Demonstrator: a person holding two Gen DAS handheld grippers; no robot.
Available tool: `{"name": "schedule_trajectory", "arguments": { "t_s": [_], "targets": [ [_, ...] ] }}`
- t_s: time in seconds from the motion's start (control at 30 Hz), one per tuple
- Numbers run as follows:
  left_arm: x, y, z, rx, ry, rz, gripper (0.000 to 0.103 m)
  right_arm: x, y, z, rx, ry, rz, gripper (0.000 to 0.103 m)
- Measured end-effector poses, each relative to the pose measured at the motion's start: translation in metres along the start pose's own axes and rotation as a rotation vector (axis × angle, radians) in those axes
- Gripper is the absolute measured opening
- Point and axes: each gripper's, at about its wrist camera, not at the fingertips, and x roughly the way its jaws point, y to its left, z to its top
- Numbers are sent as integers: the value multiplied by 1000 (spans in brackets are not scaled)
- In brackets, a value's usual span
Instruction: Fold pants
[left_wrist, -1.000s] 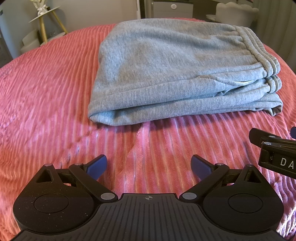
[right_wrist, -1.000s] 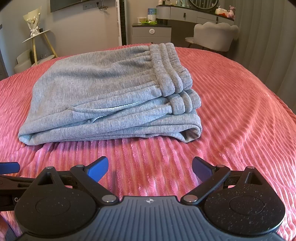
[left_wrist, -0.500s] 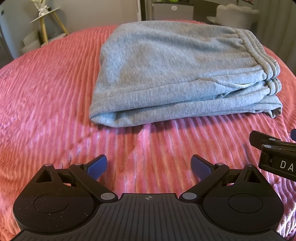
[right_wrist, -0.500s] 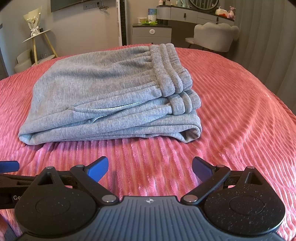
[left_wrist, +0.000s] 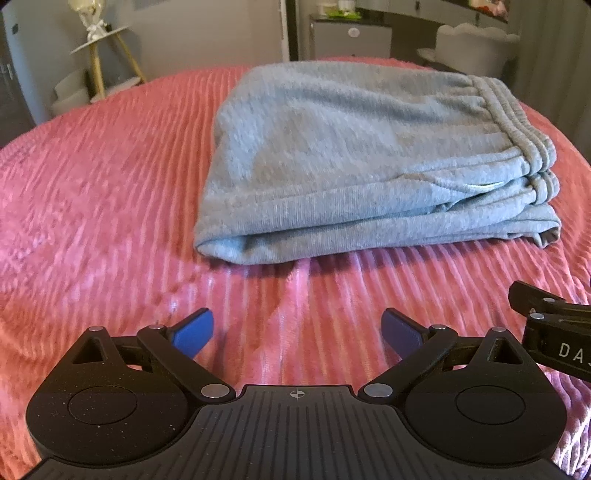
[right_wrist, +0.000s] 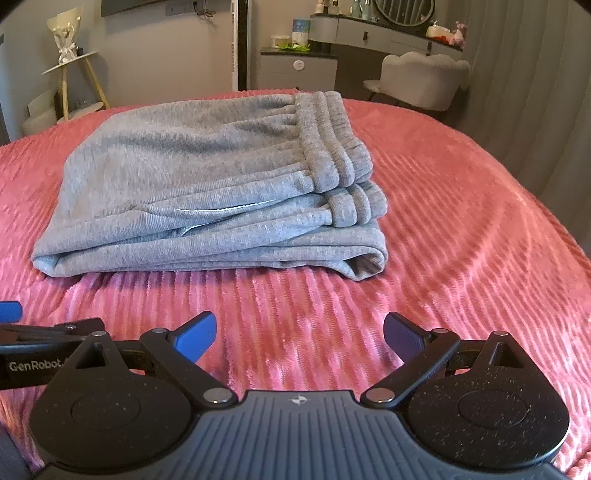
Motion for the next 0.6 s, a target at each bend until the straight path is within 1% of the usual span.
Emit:
{"name": "schedule_trajectory", "arguments": {
  "t_s": [0.1,0.27,0.6],
  "targets": [
    [-7,-1,-2,10,-29,-4,100,-5,1,-1,-5,-9,-12,97],
    [-15,-2,-1,26,-51,-6,100,-15,5,-1,-19,-28,-24,97],
    [-20,-2,-2,32,-62,-6,100,-26,10,-2,-43,-52,-36,97]
  ]
}}
